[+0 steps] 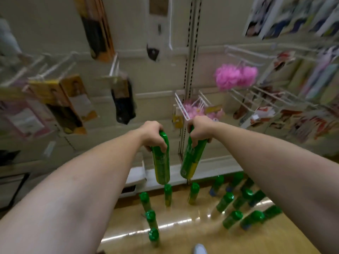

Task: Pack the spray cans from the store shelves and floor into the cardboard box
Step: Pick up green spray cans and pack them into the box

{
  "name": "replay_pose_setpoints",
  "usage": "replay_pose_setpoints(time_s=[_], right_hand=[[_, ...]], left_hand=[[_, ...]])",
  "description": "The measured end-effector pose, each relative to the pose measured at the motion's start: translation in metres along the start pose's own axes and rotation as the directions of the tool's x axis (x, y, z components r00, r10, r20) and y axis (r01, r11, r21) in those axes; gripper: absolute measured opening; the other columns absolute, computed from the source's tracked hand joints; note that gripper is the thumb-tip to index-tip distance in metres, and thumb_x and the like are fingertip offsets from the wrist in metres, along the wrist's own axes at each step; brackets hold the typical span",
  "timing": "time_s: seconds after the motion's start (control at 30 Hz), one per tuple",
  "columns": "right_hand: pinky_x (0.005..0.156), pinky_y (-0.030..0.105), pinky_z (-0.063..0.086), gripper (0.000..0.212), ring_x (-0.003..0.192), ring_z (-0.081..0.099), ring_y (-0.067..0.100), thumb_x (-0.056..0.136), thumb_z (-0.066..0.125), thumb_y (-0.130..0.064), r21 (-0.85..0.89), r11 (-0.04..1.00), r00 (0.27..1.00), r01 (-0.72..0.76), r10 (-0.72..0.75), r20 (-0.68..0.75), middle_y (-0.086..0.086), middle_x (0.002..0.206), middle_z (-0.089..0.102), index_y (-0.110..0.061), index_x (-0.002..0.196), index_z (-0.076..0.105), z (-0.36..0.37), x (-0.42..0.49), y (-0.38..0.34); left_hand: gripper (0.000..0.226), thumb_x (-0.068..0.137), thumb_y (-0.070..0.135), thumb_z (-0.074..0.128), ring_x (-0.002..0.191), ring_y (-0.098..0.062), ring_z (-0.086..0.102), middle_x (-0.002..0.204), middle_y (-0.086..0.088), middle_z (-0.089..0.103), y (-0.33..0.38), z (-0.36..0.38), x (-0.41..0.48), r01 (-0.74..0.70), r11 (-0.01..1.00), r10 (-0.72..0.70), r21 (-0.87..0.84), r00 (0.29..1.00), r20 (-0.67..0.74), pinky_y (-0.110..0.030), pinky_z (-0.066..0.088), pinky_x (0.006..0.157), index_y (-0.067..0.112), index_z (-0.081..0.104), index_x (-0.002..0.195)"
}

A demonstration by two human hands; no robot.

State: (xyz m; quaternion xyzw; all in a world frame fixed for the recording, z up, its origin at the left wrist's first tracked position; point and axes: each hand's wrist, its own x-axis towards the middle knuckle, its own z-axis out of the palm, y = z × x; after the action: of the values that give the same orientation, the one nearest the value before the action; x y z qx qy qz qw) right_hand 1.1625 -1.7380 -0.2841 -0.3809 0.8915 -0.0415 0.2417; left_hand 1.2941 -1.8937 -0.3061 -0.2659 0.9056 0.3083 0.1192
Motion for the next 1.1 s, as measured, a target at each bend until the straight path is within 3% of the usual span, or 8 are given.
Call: replay_pose_setpoints(time_s=[0.23, 0.33, 0.47, 0.6, 0.8, 1.0, 1.1], right_hand=[[0.049, 0.041, 0.061, 0.035, 0.091, 0.062, 0.031, 0.069, 0.081, -0.01, -0.013, 0.994, 0.99, 0.106, -0.107, -0.092, 0.012, 0.106, 0.063, -0.014, 0.102, 0.07, -0.108, -0.062, -0.053], [0.045, 0.029, 0.056, 0.036, 0.089, 0.063, 0.029, 0.066, 0.082, -0.014, -0.066, 0.984, 0.977, 0.168, -0.175, -0.124, 0.011, 0.105, 0.064, -0.012, 0.101, 0.071, -0.144, -0.072, -0.075], [0.068, 0.04, 0.063, 0.041, 0.088, 0.065, 0.029, 0.063, 0.083, -0.02, -0.125, 0.951, 0.94, 0.283, -0.301, -0.162, 0.011, 0.105, 0.065, -0.012, 0.102, 0.072, -0.179, -0.078, -0.101], [0.059, 0.05, 0.063, 0.036, 0.09, 0.064, 0.036, 0.07, 0.081, -0.01, -0.111, 0.906, 0.899, 0.408, -0.42, -0.125, 0.016, 0.105, 0.062, -0.005, 0.104, 0.069, -0.196, -0.084, -0.128], [0.042, 0.025, 0.05, 0.031, 0.085, 0.062, 0.026, 0.07, 0.08, -0.015, -0.242, 0.777, 0.783, 0.581, -0.614, -0.094, 0.01, 0.102, 0.066, -0.01, 0.1, 0.072, -0.198, -0.088, -0.18], [0.06, 0.029, 0.052, 0.026, 0.084, 0.062, 0.025, 0.061, 0.082, -0.016, -0.271, 0.635, 0.652, 0.724, -0.757, -0.032, 0.007, 0.096, 0.069, -0.013, 0.087, 0.075, -0.176, -0.094, -0.248], [0.065, 0.042, 0.063, 0.028, 0.087, 0.063, 0.029, 0.059, 0.081, -0.016, -0.261, 0.569, 0.593, 0.78, -0.805, 0.019, 0.01, 0.099, 0.068, -0.016, 0.086, 0.074, -0.157, -0.101, -0.287]], left_hand=[[0.054, 0.069, 0.014, 0.092, 0.085, -0.024, 0.069, 0.106, -0.009, 0.062, 0.047, -0.099, -0.077, 0.001, 0.999, -0.007, -0.053, 0.995, -0.096, -0.037, 0.062, 0.056, 0.011, 0.065, 0.116], [0.049, 0.071, 0.016, 0.091, 0.089, -0.025, 0.07, 0.107, -0.01, 0.065, 0.06, -0.134, -0.104, 0.026, 0.998, -0.036, -0.064, 0.986, -0.163, -0.036, 0.062, 0.058, 0.01, 0.067, 0.113], [0.046, 0.073, 0.013, 0.088, 0.095, -0.029, 0.07, 0.111, -0.012, 0.065, 0.069, -0.168, -0.135, 0.069, 0.989, -0.1, -0.128, 0.962, -0.254, -0.041, 0.064, 0.067, 0.011, 0.066, 0.114], [0.037, 0.075, 0.012, 0.087, 0.091, -0.028, 0.072, 0.107, -0.013, 0.069, 0.069, -0.183, -0.167, 0.14, 0.979, -0.183, -0.15, 0.926, -0.33, -0.039, 0.063, 0.064, 0.009, 0.068, 0.107], [0.037, 0.074, 0.01, 0.087, 0.088, -0.03, 0.072, 0.105, -0.015, 0.069, 0.055, -0.19, -0.218, 0.253, 0.936, -0.341, -0.246, 0.827, -0.447, -0.043, 0.063, 0.061, 0.007, 0.068, 0.106], [0.039, 0.071, 0.012, 0.089, 0.093, -0.031, 0.072, 0.107, -0.013, 0.069, 0.023, -0.189, -0.284, 0.379, 0.858, -0.511, -0.345, 0.692, -0.509, -0.045, 0.064, 0.064, 0.008, 0.07, 0.104], [0.043, 0.072, 0.013, 0.09, 0.094, -0.028, 0.07, 0.109, -0.011, 0.067, 0.005, -0.182, -0.317, 0.434, 0.811, -0.584, -0.391, 0.627, -0.515, -0.044, 0.064, 0.065, 0.008, 0.069, 0.109]])
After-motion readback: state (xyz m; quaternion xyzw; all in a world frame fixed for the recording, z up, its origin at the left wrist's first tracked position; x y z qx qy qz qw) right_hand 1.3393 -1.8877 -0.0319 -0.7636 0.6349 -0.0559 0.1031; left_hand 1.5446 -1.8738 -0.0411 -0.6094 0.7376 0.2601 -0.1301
